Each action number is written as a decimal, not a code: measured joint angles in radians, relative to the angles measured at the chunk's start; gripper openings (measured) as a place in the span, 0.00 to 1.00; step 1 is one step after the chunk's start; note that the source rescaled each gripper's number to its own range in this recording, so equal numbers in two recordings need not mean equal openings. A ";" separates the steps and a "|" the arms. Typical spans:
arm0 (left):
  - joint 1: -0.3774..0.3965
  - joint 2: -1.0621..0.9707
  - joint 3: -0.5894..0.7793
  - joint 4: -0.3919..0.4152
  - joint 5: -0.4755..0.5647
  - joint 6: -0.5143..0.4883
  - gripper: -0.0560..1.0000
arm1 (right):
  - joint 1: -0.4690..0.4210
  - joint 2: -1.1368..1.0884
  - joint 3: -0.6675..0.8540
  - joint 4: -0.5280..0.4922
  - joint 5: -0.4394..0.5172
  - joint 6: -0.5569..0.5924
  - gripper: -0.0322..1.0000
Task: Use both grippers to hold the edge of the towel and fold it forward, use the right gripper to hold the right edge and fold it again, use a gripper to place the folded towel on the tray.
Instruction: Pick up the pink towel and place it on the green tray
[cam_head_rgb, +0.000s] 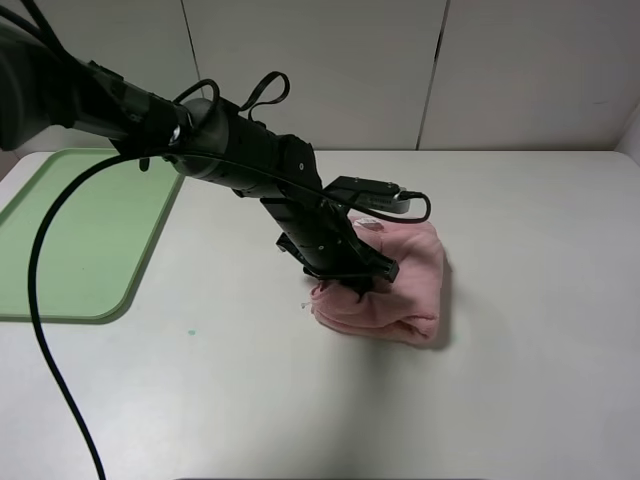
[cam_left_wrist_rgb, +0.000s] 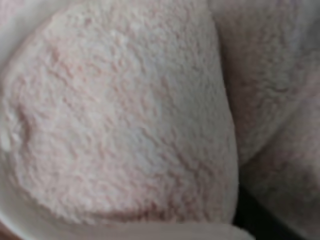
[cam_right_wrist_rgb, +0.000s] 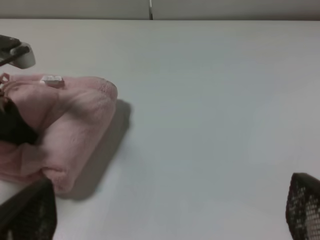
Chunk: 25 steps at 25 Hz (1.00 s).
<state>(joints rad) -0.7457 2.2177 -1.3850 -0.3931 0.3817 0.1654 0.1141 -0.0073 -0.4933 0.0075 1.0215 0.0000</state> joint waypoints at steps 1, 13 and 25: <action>0.000 0.000 0.000 0.000 0.000 0.000 0.27 | 0.000 0.000 0.000 0.000 0.000 0.000 1.00; 0.000 0.000 0.000 0.003 0.003 0.000 0.27 | 0.000 0.000 0.000 0.000 0.000 0.000 1.00; 0.063 -0.102 0.003 0.173 0.100 -0.071 0.27 | 0.000 0.000 0.000 0.000 0.000 0.000 1.00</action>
<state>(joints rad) -0.6828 2.1157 -1.3822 -0.2200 0.4821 0.0948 0.1141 -0.0073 -0.4933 0.0075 1.0215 0.0000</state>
